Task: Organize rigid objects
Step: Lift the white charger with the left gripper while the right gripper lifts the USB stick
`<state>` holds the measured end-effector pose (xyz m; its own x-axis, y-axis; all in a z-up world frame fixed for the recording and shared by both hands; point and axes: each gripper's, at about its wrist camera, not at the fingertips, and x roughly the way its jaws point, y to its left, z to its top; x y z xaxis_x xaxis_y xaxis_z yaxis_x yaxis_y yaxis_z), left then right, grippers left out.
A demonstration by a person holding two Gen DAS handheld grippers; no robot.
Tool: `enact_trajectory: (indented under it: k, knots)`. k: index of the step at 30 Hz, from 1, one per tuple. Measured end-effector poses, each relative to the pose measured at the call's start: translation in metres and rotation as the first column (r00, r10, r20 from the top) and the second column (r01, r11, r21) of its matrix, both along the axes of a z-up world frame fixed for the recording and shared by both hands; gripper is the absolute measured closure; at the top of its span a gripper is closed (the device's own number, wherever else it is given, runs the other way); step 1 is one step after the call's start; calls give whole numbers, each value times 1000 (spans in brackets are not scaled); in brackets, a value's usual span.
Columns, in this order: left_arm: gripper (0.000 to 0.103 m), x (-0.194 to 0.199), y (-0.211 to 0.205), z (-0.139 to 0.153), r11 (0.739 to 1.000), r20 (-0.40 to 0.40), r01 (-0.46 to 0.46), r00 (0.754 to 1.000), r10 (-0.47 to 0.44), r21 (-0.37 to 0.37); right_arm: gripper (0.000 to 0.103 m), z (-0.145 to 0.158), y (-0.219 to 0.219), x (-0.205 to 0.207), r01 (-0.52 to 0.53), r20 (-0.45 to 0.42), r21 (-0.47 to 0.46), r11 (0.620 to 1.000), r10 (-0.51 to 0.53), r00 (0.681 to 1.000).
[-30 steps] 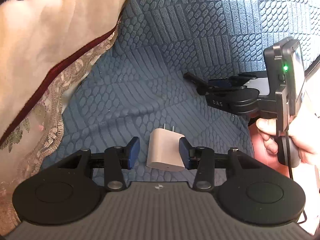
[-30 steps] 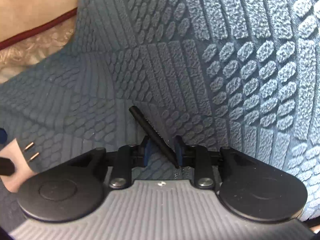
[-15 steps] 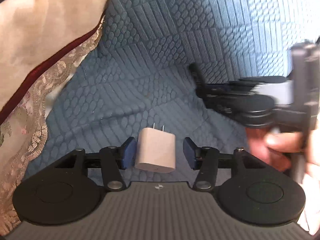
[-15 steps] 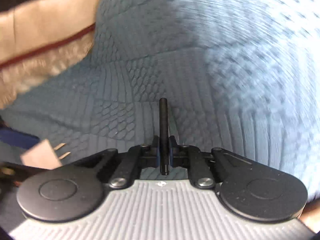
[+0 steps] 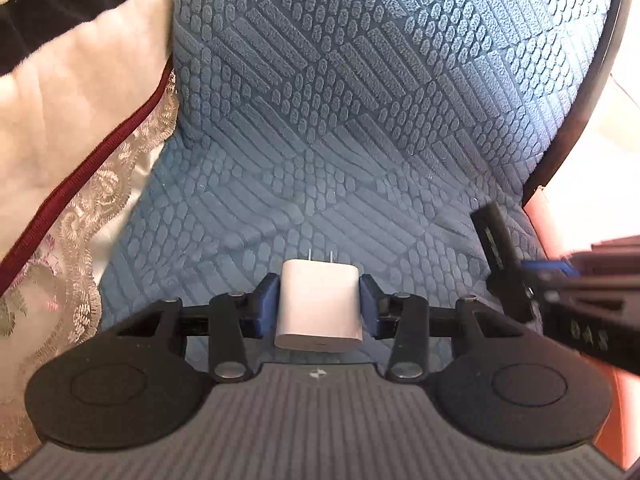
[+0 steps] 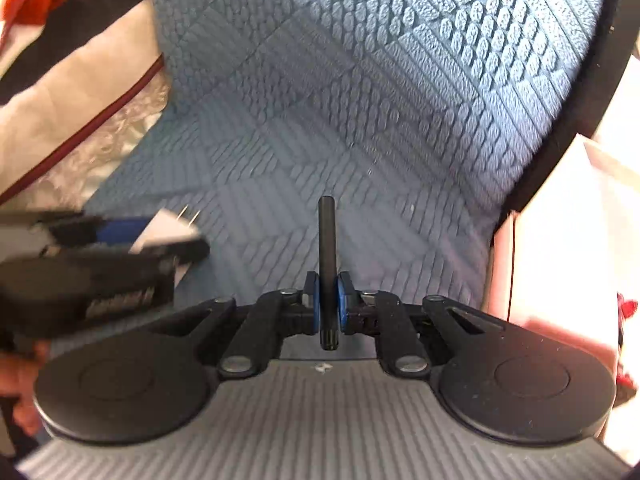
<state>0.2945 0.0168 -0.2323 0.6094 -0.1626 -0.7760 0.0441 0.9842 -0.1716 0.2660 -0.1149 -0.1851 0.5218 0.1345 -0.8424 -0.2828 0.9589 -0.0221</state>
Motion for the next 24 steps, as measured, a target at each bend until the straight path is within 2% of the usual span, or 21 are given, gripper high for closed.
enact_trajectory:
  k: [5, 15, 24]
  knots:
    - [54, -10, 5, 1, 1000, -14, -7, 1000, 6, -23, 90, 5, 5, -20, -3, 23, -7, 1000, 3, 1000]
    - [54, -61, 10, 3, 999, -36, 4, 999, -5, -45, 90, 19, 15, -72, 15, 13, 35, 999, -15, 1000]
    - [54, -113, 18, 12, 994, -43, -2, 999, -2, -105, 90, 7, 18, -115, 20, -22, 54, 998, -19, 1000]
